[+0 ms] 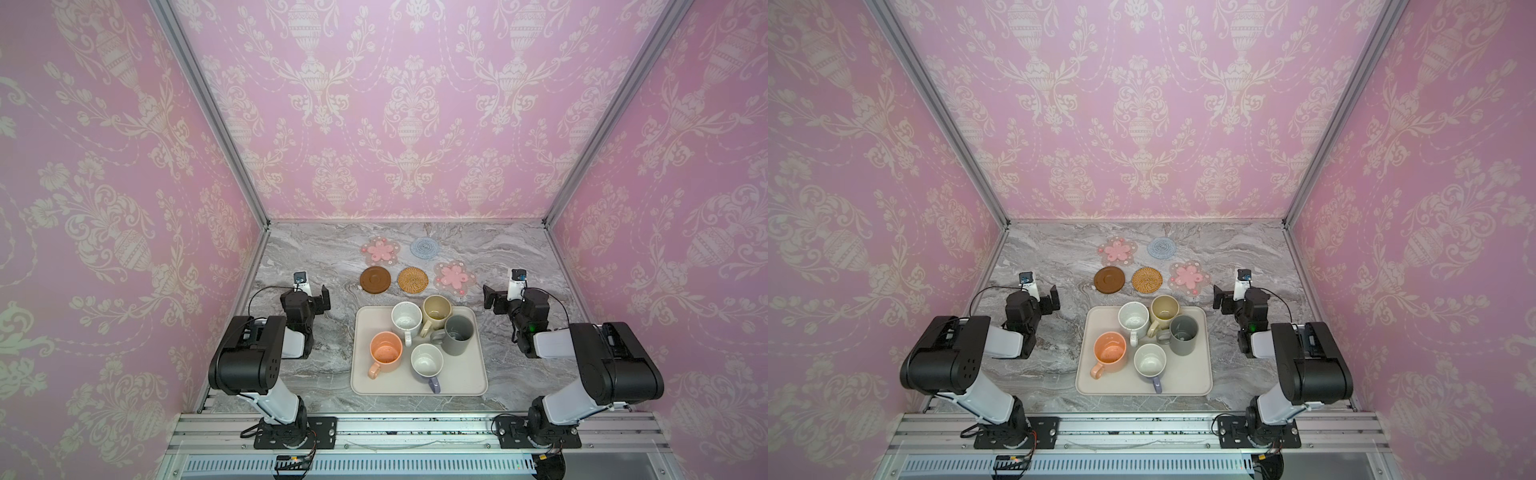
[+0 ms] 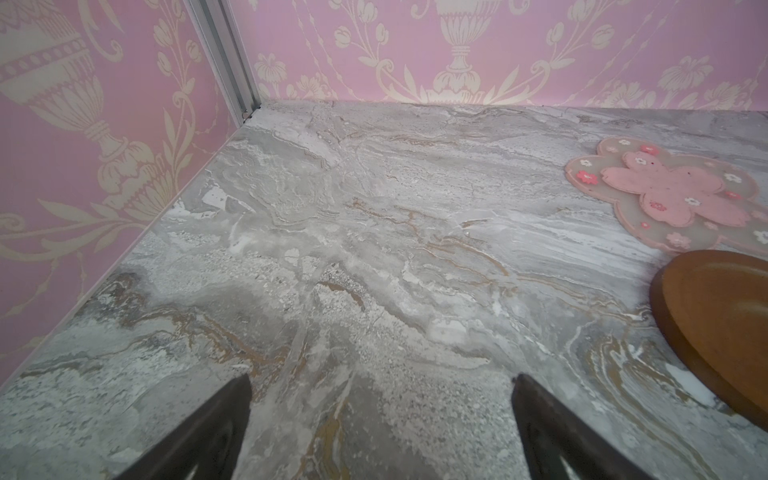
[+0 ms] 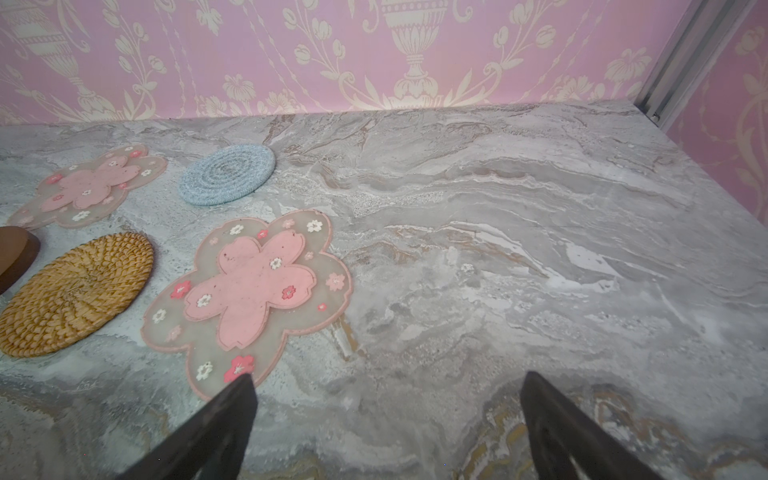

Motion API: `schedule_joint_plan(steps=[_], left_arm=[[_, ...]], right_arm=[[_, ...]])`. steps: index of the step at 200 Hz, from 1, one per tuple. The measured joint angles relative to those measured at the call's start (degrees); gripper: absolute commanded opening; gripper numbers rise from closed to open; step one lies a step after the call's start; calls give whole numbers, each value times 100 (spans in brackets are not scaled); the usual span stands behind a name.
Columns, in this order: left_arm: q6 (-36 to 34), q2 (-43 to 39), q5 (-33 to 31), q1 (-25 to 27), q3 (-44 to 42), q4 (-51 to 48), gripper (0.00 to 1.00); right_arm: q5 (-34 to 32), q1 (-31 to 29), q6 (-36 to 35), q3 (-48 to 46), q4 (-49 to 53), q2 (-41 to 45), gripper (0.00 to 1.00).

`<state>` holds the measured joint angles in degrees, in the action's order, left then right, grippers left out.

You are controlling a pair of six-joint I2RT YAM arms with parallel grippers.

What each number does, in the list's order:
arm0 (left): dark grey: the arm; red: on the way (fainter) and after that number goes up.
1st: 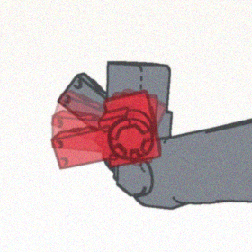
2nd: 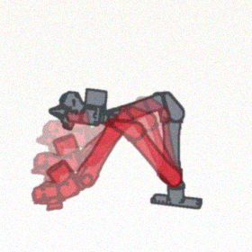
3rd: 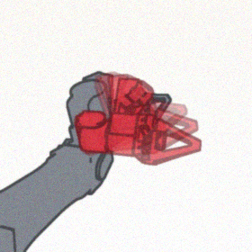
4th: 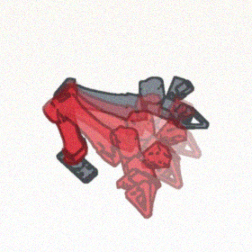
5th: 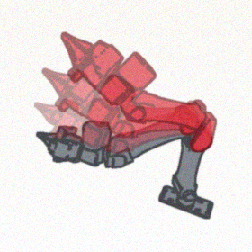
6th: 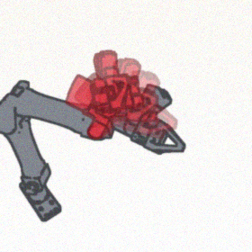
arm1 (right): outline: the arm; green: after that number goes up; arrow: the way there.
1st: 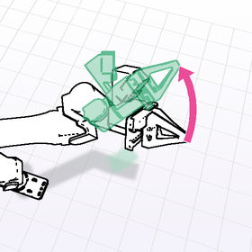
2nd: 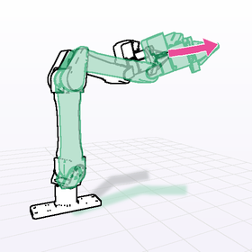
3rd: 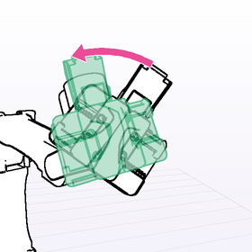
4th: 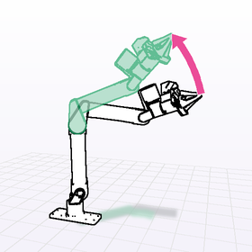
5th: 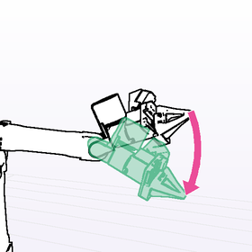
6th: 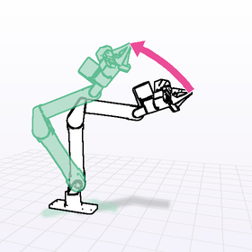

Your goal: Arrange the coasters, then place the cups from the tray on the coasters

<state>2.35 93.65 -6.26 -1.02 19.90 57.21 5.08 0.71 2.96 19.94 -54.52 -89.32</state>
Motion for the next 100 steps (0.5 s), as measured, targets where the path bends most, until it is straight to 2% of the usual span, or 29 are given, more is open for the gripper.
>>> schedule_joint_plan(steps=[78, 100], left_arm=[[0, -17, 4, 0, 0, -7, 99], [4, -525, -323, 22, 0, -431, 99]], right_arm=[[0, 0, 0, 2, 2, 0, 100], [-68, 0, 2, 90, 240, 57, 100]])
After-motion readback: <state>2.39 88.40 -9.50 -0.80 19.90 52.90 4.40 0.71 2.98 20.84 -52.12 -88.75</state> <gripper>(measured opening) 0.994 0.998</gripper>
